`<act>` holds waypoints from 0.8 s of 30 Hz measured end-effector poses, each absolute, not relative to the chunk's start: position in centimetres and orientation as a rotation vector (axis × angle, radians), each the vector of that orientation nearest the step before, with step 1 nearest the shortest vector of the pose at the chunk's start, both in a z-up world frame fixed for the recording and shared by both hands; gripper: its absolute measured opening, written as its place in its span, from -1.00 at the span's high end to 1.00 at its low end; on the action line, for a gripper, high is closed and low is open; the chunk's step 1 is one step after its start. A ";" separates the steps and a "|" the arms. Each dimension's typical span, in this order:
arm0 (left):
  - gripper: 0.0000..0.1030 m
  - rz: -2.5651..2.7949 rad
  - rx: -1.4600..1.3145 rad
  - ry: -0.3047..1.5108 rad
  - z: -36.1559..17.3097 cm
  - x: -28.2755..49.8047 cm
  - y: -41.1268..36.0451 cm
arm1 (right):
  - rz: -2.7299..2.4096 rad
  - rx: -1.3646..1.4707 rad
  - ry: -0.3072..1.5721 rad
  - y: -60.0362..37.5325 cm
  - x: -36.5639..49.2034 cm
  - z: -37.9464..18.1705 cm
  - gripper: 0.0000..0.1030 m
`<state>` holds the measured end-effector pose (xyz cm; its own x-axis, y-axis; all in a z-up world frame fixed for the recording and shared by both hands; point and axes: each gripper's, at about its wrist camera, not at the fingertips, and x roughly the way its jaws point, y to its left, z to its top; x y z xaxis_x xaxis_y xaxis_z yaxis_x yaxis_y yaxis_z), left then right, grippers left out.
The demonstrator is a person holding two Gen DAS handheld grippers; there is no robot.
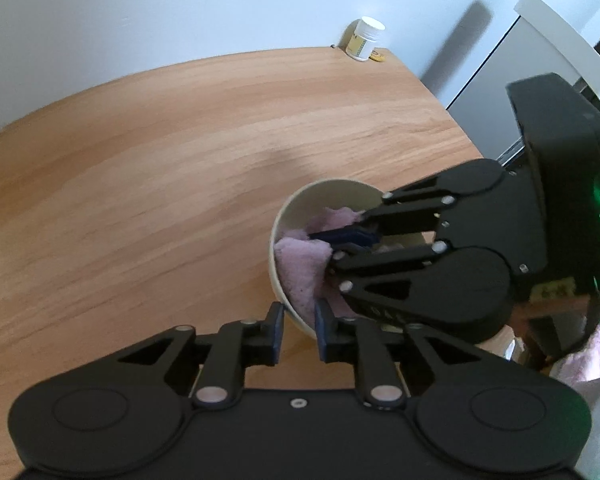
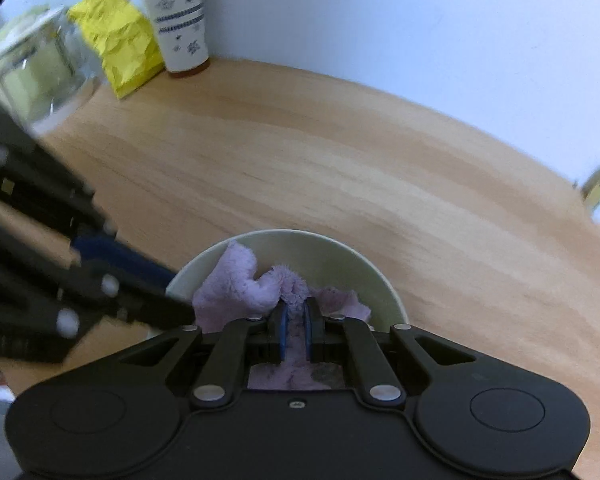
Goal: Clean bowl
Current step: 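Rub the towel around the bowl's inner wall with the right tool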
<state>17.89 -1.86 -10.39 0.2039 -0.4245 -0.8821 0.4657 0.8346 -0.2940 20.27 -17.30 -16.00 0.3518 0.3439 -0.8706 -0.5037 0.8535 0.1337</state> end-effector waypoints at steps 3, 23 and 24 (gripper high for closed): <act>0.62 -0.625 0.023 1.233 -10.6 17.9 -2.0 | 0.607 -0.222 1.091 -16.8 20.6 -16.0 0.80; 0.55 -0.590 0.001 1.279 -9.8 18.4 0.8 | 0.685 -0.273 0.994 -18.3 18.7 -12.8 0.77; 0.55 -0.596 0.012 1.276 -9.8 18.5 0.6 | 0.653 -0.257 0.982 -18.2 18.1 -12.6 0.73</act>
